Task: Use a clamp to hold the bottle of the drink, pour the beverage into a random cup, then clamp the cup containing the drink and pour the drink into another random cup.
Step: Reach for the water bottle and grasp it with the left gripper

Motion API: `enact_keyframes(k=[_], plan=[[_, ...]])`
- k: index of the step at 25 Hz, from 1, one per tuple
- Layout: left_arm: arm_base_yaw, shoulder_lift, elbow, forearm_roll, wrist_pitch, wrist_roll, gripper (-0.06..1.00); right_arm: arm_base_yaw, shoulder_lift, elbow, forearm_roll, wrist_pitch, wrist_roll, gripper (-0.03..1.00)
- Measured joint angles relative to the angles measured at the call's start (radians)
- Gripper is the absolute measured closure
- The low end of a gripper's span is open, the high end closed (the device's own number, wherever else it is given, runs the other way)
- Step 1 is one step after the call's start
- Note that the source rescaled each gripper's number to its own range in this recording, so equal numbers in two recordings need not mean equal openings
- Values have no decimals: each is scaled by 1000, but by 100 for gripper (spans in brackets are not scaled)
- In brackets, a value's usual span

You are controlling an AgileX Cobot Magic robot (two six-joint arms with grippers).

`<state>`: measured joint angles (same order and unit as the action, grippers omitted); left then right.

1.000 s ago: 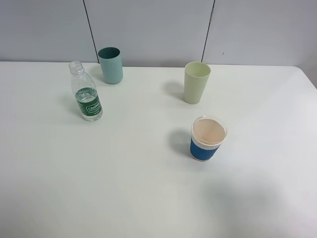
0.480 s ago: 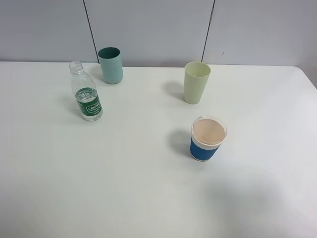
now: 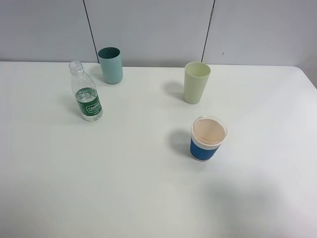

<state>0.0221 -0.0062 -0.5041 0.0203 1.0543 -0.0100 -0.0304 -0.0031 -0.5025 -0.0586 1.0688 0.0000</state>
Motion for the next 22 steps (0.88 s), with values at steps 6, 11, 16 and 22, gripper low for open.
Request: enact_keyframes(k=[6,11,16,22], plan=[[0,0,0,-1,0,1,-6,0,0,0,0,0,0,-3],[0,13,-8,-20,-15,-2,-6,0,0,0,0,0,0,-3],[0,150,-58,-20,-79,-5,-6,0,0,0,0,0,0,-3],[0,407,-117,-20,-103,16,-6,0,0,0,0,0,0,-3]])
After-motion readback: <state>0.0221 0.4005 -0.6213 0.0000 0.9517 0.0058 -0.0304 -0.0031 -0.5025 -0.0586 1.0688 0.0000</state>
